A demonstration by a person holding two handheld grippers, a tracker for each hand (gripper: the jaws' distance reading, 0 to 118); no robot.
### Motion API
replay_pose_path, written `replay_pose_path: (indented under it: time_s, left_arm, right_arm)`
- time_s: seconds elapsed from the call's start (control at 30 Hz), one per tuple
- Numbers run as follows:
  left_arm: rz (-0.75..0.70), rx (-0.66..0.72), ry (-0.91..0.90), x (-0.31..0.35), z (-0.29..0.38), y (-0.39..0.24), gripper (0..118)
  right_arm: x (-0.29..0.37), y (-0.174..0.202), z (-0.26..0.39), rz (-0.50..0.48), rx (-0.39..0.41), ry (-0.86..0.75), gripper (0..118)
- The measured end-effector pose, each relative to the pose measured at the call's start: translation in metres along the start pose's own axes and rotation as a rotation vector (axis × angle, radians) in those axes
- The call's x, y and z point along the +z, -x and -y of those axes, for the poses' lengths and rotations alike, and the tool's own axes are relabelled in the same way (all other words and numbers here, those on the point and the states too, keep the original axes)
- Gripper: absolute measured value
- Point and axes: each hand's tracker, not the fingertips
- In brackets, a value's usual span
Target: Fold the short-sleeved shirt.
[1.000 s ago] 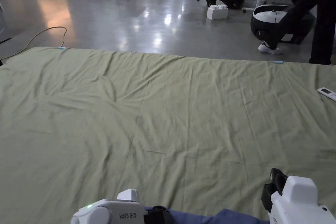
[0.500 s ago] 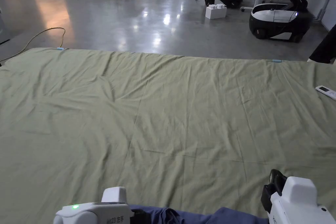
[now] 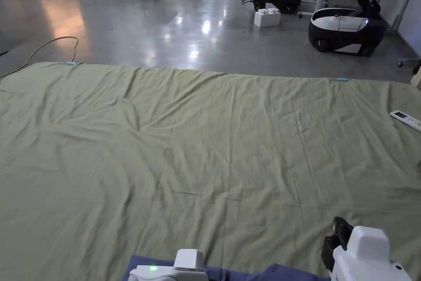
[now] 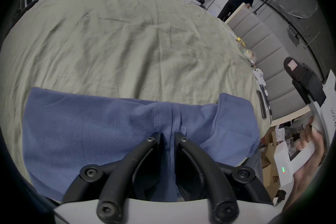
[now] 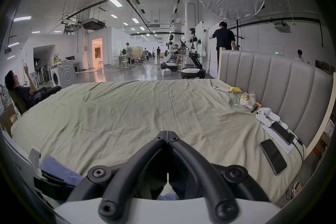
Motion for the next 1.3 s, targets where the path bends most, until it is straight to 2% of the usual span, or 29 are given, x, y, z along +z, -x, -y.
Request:
replay_pose_path:
  time_s: [0.07,0.2,0.3,0.4,0.43,0.57,0.7,0.87,0.97,1.13,1.2,1.23,1.27,1.3]
  left_arm:
    - [0.013,0.05,-0.011,0.0,-0.001,0.004,15]
    - [0.028,0.056,-0.013,0.008,-0.004,0.003,15]
    - [0.103,0.113,-0.025,0.026,-0.01,0.009,19]
    - [0.156,0.123,-0.1,0.06,-0.018,0.019,64]
    - [0.155,0.106,-0.122,0.073,-0.022,0.025,70]
    - [0.134,0.095,-0.203,0.117,-0.034,0.067,70]
    - [0.081,0.101,-0.212,0.127,-0.035,0.121,71]
    - [0.201,0.27,-0.08,0.104,-0.023,0.192,72]
    - [0.189,0.295,-0.064,0.088,-0.014,0.21,73]
    - [0.463,0.41,-0.056,0.066,-0.001,0.233,72]
    - [0.53,0.456,-0.061,0.058,0.001,0.238,72]
    - [0.54,0.474,-0.061,0.054,0.002,0.24,69]
    - [0.548,0.477,-0.067,0.05,0.004,0.241,61]
    - [0.54,0.473,-0.071,0.049,0.005,0.24,47]
  right_arm:
    - [0.0,0.001,0.001,-0.001,-0.006,0.002,1]
    - [-0.001,0.003,0.002,-0.005,-0.006,0.007,1]
    - [-0.001,0.004,0.001,-0.008,-0.013,0.006,1]
    - [-0.003,0.006,-0.002,-0.016,-0.003,-0.003,1]
    - [-0.004,0.006,-0.004,-0.019,0.002,-0.004,1]
    - [-0.003,0.008,-0.01,-0.03,0.016,-0.021,1]
    - [-0.004,0.009,-0.014,-0.035,0.018,-0.033,1]
    - [-0.004,0.01,-0.016,-0.036,0.018,-0.034,1]
    - [-0.003,0.009,-0.016,-0.033,0.026,-0.033,1]
    - [-0.003,0.006,-0.016,-0.022,0.03,-0.026,1]
    - [-0.002,0.005,-0.016,-0.018,0.03,-0.025,1]
    - [-0.001,0.004,-0.016,-0.014,0.031,-0.023,1]
    - [-0.001,0.004,-0.015,-0.012,0.03,-0.022,1]
    - [-0.001,0.003,-0.015,-0.01,0.028,-0.02,1]
